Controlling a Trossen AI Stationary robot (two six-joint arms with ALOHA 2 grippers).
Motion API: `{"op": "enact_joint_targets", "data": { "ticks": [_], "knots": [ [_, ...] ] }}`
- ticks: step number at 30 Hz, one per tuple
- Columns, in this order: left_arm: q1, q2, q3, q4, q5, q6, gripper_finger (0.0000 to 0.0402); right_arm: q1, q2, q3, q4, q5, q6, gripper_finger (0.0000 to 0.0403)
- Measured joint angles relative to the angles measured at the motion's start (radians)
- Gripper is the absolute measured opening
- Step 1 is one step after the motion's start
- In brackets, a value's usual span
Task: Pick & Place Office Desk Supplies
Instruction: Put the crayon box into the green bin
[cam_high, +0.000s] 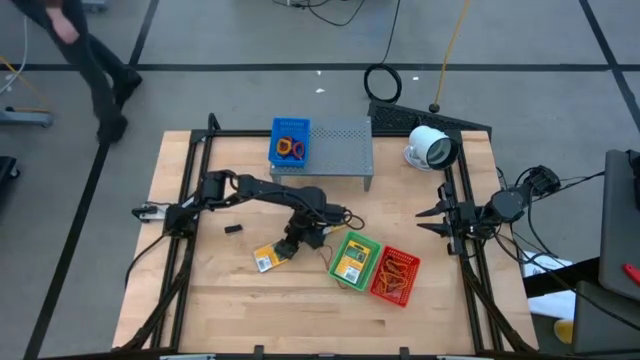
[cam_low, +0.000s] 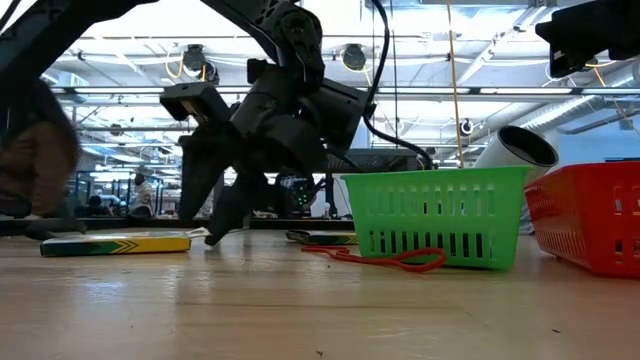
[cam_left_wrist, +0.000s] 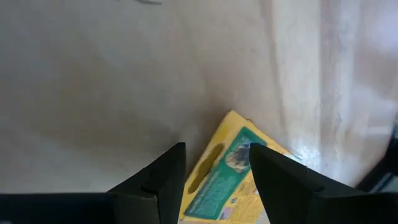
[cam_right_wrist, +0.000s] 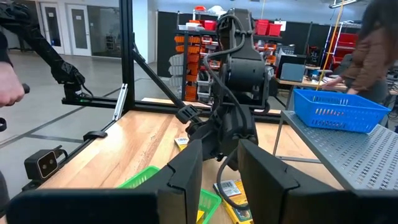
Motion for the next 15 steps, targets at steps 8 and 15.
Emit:
{"op": "enact_joint_targets", "data": {
  "ticks": [8, 15],
  "knots": [
    [-0.012, -0.002, -0.040, 0.003, -0.005, 0.022, 0.0186, 0.000, 0.000, 0.000, 0.000, 0.000, 0.000, 0.0095],
    [-0.016, -0.004, -0.045, -0.012, -0.044, 0.027, 0.0186, 0.000, 0.000, 0.000, 0.000, 0.000, 0.000, 0.0094]
  ]
}}
